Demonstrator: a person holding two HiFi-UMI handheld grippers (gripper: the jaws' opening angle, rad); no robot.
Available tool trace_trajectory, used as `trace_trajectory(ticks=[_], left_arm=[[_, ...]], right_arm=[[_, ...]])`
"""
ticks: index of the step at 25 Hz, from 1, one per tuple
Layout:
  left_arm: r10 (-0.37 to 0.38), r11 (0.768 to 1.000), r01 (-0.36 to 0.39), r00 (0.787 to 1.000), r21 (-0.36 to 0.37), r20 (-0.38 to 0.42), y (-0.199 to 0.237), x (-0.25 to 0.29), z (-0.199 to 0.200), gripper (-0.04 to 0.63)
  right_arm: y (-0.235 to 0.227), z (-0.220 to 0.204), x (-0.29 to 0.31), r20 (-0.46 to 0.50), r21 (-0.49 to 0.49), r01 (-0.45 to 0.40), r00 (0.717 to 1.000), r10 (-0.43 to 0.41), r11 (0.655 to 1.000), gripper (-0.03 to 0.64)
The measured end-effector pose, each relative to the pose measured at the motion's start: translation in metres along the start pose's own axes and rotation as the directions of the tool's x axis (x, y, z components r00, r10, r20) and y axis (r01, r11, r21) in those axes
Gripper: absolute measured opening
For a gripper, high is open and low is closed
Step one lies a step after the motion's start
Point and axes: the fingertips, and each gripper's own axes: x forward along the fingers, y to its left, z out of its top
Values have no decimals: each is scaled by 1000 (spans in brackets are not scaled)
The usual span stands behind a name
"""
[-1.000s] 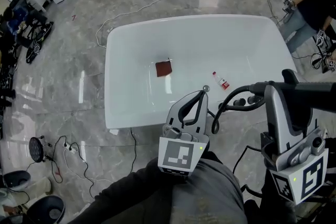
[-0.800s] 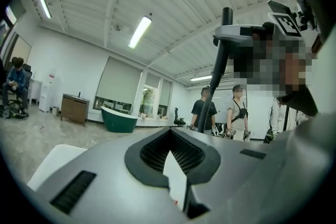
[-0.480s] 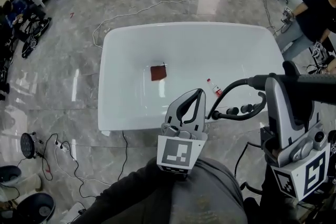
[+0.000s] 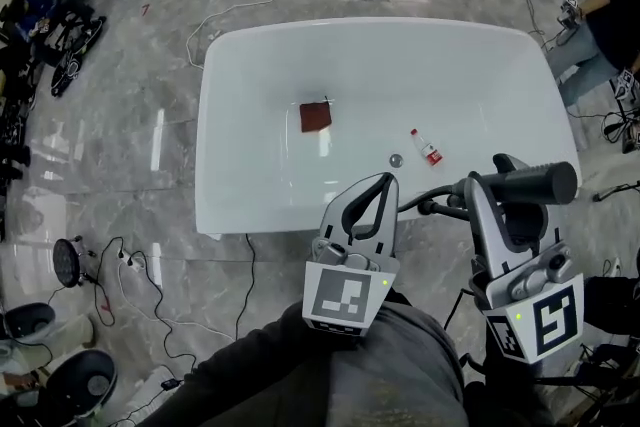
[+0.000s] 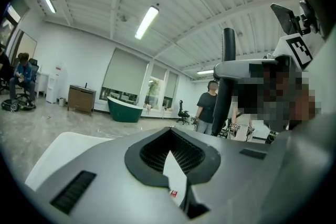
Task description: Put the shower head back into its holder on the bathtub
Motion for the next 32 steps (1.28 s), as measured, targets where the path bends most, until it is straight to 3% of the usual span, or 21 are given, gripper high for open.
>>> trace_trajectory(ticks=[17, 25, 32], left_arm=[[-3, 1000, 2, 995, -14, -101, -1, 7, -31, 5], [1, 999, -7, 986, -37, -166, 13, 12, -65, 4], [-33, 999, 29, 988, -31, -152, 20, 35, -77, 4]], right_arm=[[-7, -68, 3, -69, 118, 27, 997, -19, 993, 135], [-1, -114, 11, -99, 121, 56, 994, -44, 991, 135], [6, -158, 18, -115, 95, 106, 989, -95, 990, 135]])
